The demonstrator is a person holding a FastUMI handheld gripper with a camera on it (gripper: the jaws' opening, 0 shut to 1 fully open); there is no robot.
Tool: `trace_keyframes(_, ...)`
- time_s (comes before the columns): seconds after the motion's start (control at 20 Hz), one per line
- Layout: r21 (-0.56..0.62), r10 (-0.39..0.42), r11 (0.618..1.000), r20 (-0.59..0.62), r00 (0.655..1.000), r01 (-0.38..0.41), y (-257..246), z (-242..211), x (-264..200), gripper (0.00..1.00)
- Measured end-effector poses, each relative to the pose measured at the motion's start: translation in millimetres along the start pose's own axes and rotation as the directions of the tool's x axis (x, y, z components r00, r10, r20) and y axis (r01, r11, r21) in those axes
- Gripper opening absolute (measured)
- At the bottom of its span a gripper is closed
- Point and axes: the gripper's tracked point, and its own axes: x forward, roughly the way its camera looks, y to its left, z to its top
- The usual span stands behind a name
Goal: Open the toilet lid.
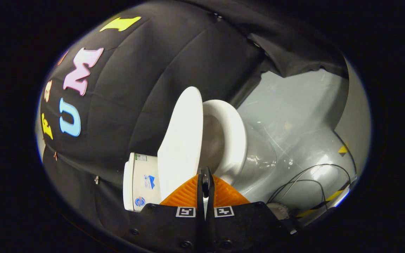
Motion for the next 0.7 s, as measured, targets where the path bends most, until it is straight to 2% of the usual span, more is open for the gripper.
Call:
trace_keyframes(0.3, -0.121, 0.116, 0.986, 0.036, 0.993, -0.111, 86, 2, -20, 0.05)
trace_keyframes(0.5, -0.266, 0.131, 0.958, 0.059, 0.99, -0.111, 129, -3, -27, 0.05)
trace_keyframes(0.7, -0.384, 0.123, 0.92, 0.093, 0.988, -0.078, 156, -4, -32, 0.05)
